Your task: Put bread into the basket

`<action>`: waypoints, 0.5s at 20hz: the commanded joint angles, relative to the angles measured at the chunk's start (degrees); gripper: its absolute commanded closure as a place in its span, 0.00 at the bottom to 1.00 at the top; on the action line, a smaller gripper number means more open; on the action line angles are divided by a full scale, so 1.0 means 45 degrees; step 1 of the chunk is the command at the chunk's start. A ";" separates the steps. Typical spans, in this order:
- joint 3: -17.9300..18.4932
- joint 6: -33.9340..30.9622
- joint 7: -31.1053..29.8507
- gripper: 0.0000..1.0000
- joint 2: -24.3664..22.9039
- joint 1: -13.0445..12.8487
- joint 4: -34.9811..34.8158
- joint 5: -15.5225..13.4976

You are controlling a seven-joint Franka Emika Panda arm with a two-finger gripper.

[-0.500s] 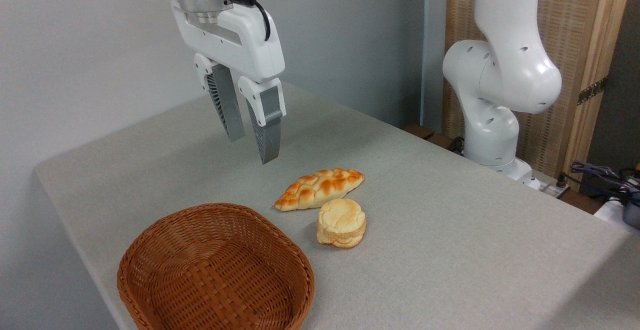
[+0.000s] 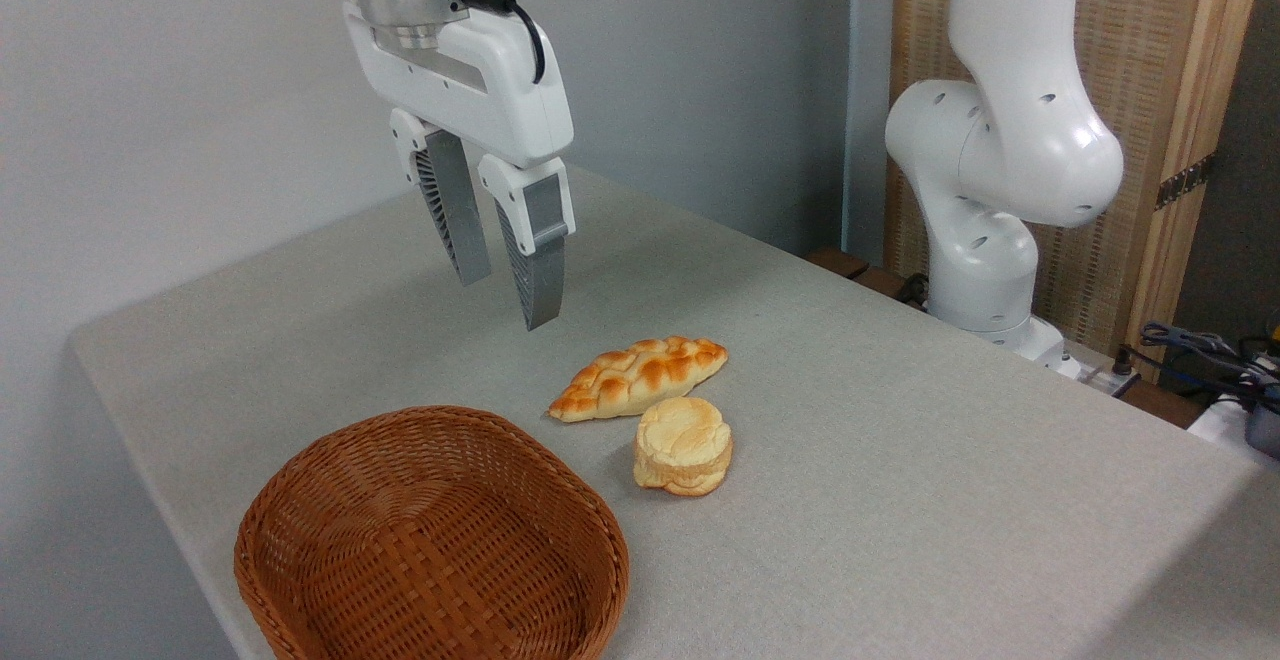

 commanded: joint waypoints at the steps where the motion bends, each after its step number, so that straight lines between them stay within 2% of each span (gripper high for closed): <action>1: 0.0105 -0.0077 0.0006 0.00 0.0093 -0.0032 0.0213 -0.0058; 10: 0.0104 -0.0058 0.0006 0.00 0.0015 -0.0071 0.0038 -0.0039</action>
